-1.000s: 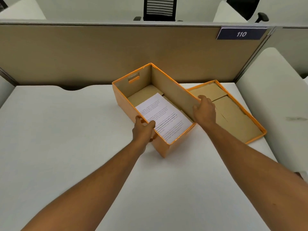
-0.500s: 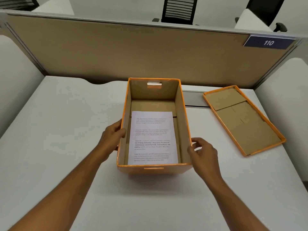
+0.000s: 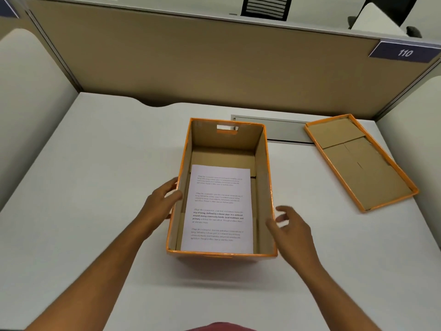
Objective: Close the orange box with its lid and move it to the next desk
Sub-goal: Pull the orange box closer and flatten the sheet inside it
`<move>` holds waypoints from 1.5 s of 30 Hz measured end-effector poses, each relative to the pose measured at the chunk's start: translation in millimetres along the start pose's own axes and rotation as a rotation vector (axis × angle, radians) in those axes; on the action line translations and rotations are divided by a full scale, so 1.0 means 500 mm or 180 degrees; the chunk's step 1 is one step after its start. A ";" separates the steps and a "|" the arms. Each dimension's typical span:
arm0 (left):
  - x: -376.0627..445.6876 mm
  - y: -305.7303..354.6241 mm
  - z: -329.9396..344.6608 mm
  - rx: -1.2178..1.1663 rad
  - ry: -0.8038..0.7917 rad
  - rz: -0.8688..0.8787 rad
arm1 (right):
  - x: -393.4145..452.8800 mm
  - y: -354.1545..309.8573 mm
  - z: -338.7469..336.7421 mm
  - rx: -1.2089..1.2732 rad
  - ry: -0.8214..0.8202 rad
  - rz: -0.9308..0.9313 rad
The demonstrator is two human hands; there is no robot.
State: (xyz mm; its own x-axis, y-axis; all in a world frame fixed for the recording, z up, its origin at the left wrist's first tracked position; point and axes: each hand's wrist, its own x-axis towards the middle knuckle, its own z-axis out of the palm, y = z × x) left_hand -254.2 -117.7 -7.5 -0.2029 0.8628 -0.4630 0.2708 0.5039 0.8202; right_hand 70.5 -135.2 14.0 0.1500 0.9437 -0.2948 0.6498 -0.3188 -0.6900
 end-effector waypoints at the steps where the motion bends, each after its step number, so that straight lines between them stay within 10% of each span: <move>1: 0.008 0.010 -0.001 0.0024 0.0101 -0.0012 | 0.021 -0.011 0.000 -0.0054 0.0086 -0.0041; 45: -0.087 -0.036 0.030 0.0197 0.0045 0.0341 | 0.009 0.012 0.107 -0.0054 0.0657 0.0162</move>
State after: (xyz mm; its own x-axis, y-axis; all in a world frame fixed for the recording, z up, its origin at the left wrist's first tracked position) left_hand -236.1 -163.6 -7.2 -0.1829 0.9113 -0.3688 0.3490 0.4109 0.8423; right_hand 35.3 -137.8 -27.0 0.3312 0.9250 -0.1861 0.6497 -0.3666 -0.6659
